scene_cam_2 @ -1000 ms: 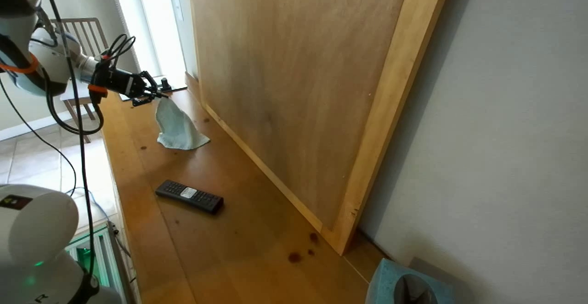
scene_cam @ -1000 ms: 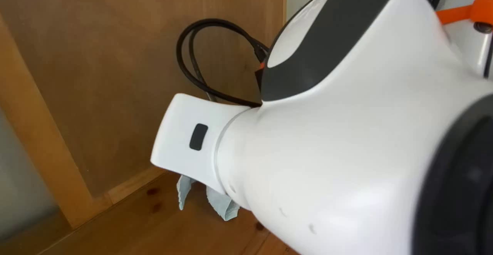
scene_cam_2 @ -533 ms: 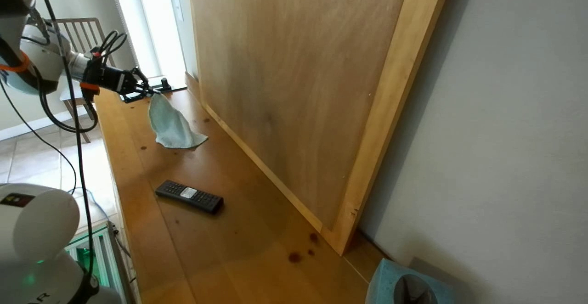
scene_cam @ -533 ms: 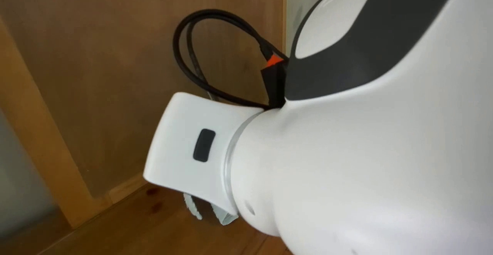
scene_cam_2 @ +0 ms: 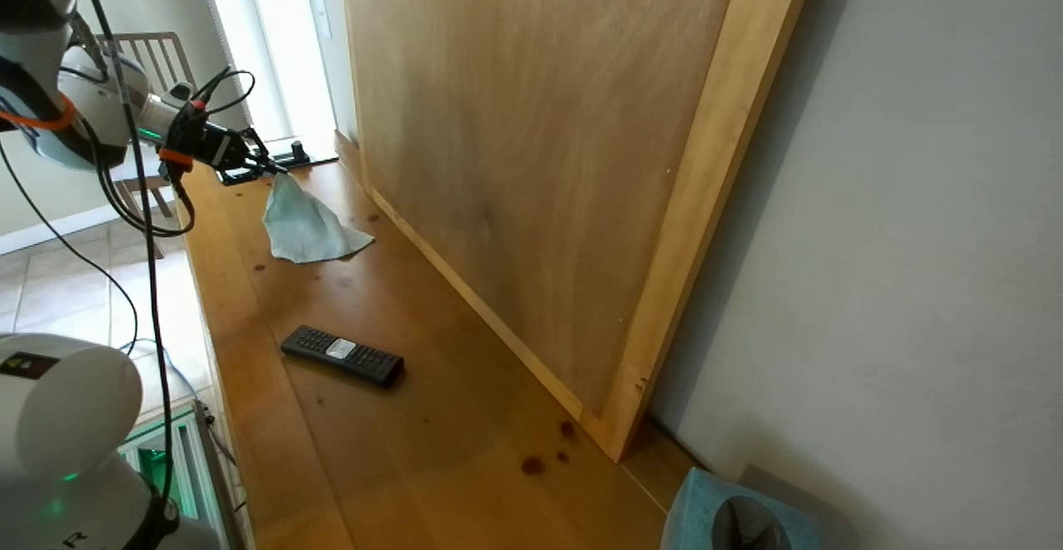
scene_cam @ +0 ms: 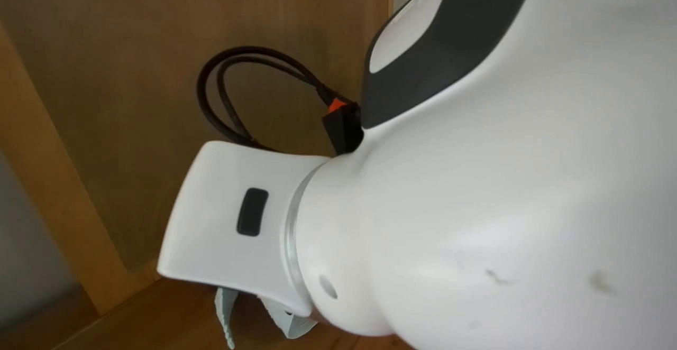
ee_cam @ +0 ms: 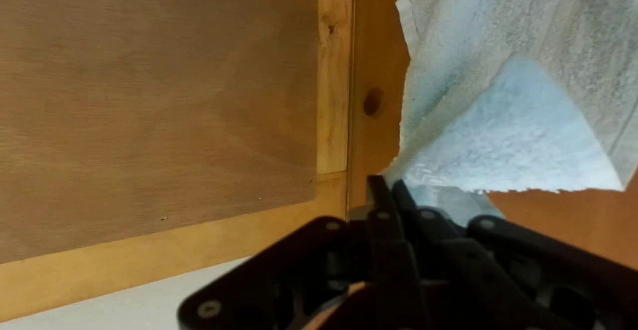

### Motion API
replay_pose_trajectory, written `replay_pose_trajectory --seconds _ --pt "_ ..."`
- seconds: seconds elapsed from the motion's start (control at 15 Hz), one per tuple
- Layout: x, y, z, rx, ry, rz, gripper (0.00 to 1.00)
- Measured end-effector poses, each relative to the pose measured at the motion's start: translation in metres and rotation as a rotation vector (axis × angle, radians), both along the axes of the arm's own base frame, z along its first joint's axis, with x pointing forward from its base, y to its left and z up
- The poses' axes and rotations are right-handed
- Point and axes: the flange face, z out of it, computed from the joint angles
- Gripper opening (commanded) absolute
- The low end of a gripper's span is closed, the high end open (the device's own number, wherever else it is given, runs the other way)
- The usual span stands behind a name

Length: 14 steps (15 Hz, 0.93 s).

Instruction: Spread the towel out

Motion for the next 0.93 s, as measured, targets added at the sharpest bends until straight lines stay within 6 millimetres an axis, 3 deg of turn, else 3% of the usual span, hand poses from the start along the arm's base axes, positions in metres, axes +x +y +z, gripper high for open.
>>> replay_pose_trajectory --seconds 0.47,0.93 --pt "-0.001 0.001 -0.003 0.024 0.011 0.005 0.01" --pt "0.015 0.009 -0.042 0.269 0.156 -0.02 0.01"
